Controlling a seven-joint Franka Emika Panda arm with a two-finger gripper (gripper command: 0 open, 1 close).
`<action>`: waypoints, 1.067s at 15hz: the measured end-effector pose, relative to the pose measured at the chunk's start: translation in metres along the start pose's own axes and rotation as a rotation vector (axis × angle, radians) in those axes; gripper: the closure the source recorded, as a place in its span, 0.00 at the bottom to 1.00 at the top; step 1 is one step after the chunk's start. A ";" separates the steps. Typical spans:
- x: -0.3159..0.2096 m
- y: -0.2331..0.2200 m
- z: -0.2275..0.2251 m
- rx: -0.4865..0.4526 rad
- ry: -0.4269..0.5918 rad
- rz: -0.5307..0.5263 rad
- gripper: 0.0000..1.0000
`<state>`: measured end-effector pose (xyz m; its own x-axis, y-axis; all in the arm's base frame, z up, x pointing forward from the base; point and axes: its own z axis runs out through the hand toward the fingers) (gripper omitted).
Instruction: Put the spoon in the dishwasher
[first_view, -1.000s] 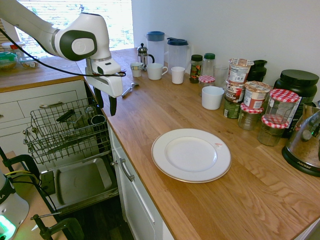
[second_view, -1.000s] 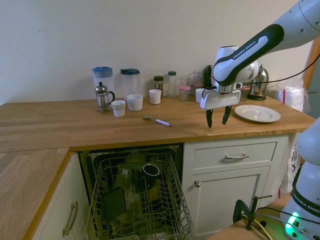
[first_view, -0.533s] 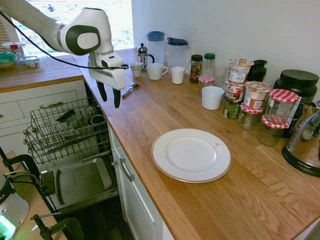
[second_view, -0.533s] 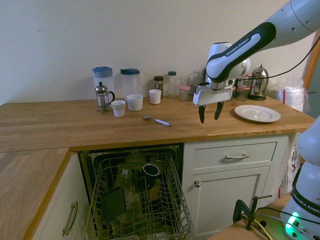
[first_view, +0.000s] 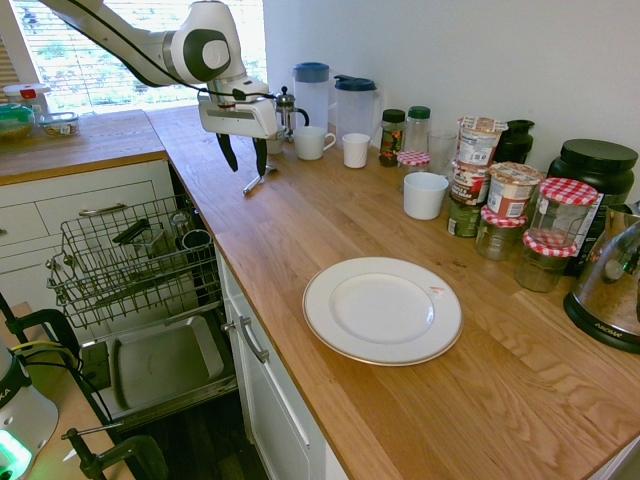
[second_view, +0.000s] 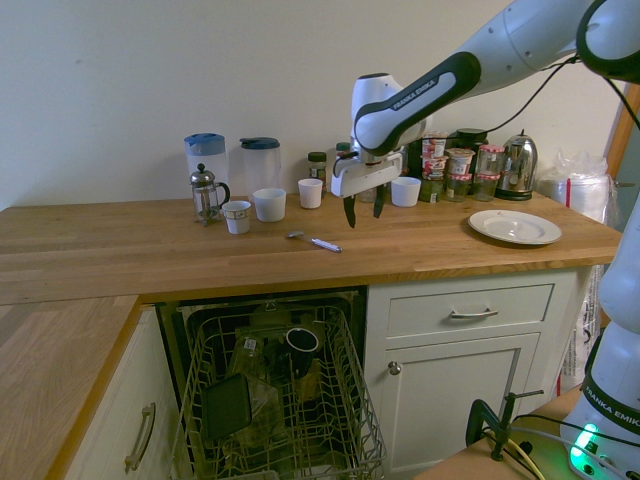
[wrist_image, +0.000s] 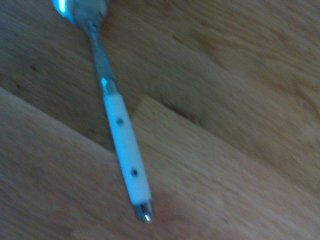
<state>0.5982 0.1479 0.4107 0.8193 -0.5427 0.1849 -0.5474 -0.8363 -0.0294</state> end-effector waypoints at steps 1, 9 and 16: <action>0.003 -0.014 0.006 0.006 -0.001 -0.012 0.00; 0.031 -0.073 0.045 0.088 -0.001 -0.050 0.00; 0.038 -0.088 0.062 0.100 -0.049 -0.078 0.00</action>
<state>0.6878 0.1958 0.3589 0.8676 -0.4764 0.1423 -0.4635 -0.8786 -0.1153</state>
